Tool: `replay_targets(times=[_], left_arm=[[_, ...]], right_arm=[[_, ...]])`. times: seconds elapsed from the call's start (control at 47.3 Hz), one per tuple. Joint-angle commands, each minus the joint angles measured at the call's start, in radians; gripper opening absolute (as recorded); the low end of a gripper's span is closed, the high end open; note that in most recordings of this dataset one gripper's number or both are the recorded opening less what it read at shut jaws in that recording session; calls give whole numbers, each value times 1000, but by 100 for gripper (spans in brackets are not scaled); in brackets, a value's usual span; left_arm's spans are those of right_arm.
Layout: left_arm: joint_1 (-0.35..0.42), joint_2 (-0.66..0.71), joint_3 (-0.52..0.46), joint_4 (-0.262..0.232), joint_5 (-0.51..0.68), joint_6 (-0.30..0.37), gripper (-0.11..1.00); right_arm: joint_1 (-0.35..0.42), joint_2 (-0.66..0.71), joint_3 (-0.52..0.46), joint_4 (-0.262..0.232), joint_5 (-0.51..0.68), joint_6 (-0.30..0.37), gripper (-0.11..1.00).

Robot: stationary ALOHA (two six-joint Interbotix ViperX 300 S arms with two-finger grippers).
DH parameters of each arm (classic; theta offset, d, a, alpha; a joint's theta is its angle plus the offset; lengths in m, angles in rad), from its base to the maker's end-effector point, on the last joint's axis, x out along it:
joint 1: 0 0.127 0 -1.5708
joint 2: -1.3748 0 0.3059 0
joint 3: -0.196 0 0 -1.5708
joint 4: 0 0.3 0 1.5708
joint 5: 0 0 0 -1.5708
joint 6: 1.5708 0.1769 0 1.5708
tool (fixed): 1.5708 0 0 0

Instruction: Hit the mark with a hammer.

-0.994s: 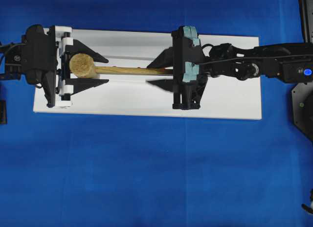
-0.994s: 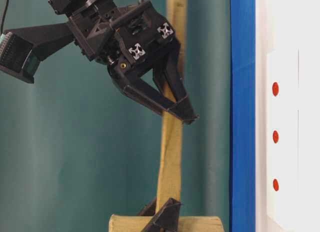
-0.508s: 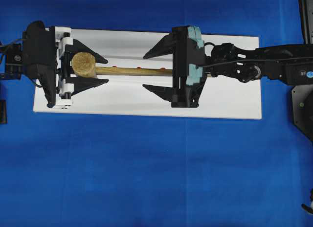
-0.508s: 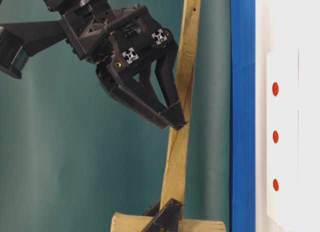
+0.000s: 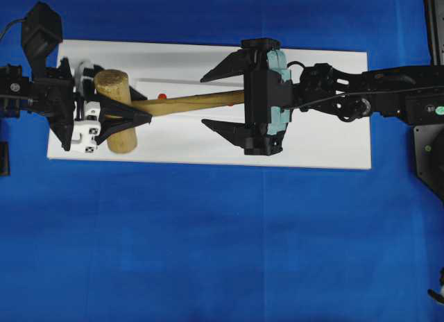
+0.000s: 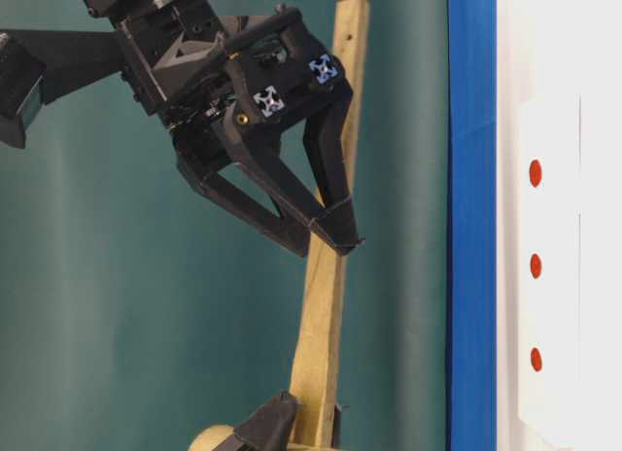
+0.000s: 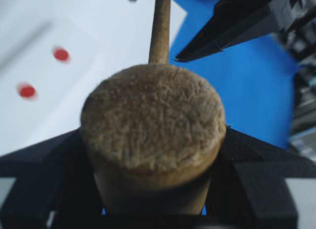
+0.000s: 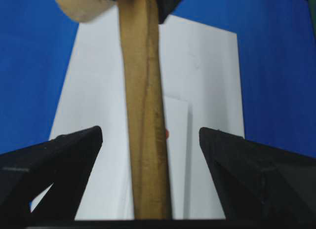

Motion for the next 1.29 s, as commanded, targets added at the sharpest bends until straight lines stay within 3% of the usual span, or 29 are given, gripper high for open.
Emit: replay_targets(times=[0.0,0.19,0.36,1.058,1.143,1.27], left_arm=[[-9,-17,-34,0,-14,-98,43],[-23,-20,-29,-2,-9,-357,43],[-40,-21,-32,3,-17,-494,43],[-60,-21,-52,3,-21,-503,43],[-60,-21,-54,3,-21,-503,43],[-60,-21,-52,5,-21,-497,43]], right_arm=[[2,-28,-6,-2,-11,-3,93],[2,-28,-2,-2,-11,-5,93],[2,-28,3,-2,-11,-9,93],[2,29,-11,-3,-11,-29,90],[2,28,-11,-3,-8,-29,81],[2,29,-12,-3,12,-31,42]])
